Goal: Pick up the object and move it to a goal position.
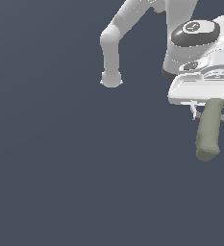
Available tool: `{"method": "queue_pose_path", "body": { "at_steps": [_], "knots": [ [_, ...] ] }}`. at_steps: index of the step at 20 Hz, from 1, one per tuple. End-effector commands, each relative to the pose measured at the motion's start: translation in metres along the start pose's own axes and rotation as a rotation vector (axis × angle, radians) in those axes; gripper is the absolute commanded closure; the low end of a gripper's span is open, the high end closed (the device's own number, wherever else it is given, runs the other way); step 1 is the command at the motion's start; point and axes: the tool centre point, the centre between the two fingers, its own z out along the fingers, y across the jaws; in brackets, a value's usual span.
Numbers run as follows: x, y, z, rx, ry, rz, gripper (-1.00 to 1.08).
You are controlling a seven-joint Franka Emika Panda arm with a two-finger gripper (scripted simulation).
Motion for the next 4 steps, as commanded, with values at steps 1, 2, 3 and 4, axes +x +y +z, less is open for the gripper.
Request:
{"method": "queue_pose_path", "body": {
  "at_steps": [1,2,3,4],
  "knots": [
    [0.0021,-0.0018,-0.0005,-0.001,0.01,0.003,1.08],
    [0.0021,-0.0017,-0.0003,-0.002,0.01,0.003,1.08],
    [0.0019,-0.0012,0.0001,-0.003,0.009,0.003,1.08],
    [0.0018,-0.001,0.0003,-0.003,0.009,0.003,1.08]
  ]
}}
